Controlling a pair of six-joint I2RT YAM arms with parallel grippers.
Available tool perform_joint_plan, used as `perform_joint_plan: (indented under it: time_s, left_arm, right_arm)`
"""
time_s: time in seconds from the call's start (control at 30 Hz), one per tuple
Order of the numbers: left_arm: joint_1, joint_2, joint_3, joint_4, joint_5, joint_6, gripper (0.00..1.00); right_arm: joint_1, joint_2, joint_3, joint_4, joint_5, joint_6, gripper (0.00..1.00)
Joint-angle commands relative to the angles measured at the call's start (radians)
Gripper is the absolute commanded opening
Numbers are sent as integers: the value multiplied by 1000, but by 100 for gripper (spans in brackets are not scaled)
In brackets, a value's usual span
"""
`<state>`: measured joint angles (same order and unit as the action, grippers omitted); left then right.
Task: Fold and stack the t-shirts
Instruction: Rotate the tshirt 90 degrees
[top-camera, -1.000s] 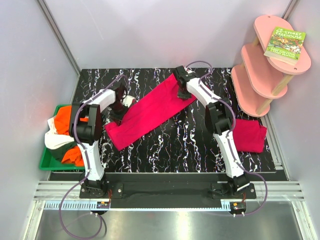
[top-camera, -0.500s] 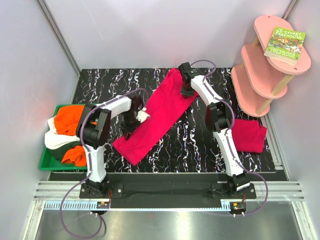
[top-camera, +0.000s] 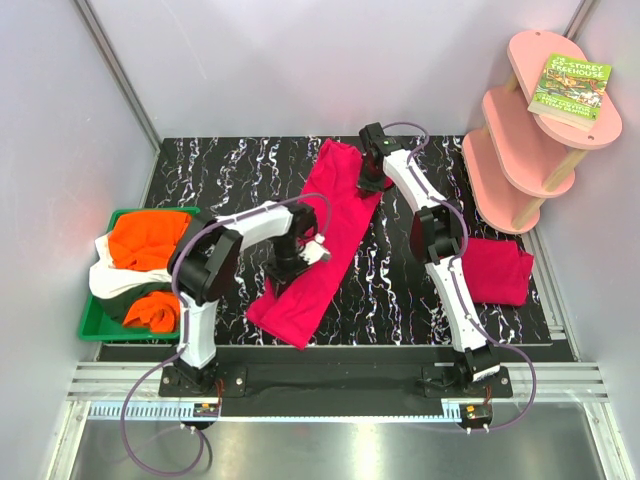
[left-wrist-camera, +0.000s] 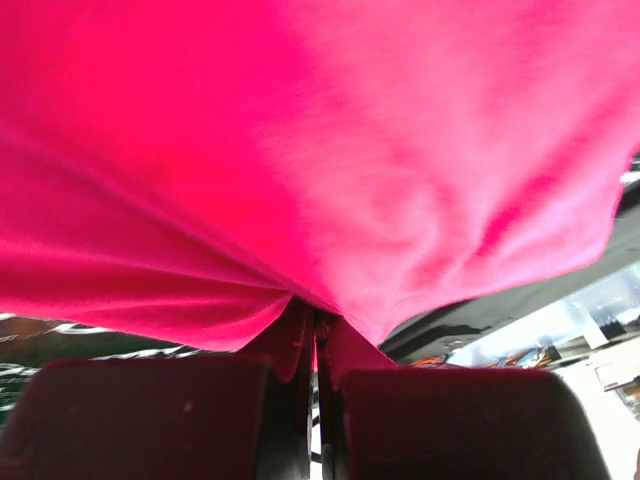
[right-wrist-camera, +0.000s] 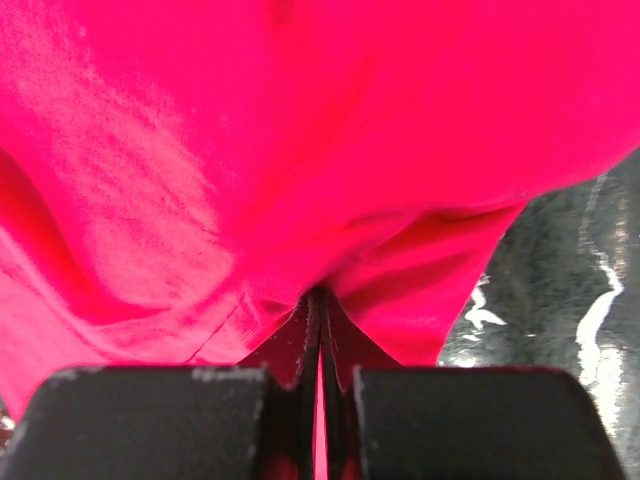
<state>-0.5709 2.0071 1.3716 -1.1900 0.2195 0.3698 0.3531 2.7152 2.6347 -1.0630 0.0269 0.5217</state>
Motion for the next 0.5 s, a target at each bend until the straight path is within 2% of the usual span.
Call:
perform_joint_plan:
  time_s: [0.0, 0.3, 0.47]
  left_arm:
    - [-72, 5, 75, -45, 84, -35, 0]
    - [-233, 33, 142, -69, 132, -89, 0]
    - [-227, -59, 133, -10, 63, -114, 0]
  right_arm:
    - [14, -2, 25, -14, -85, -8, 3]
    - [17, -3, 22, -5, -133, 8, 3]
    - [20, -80, -70, 49, -50, 4, 2]
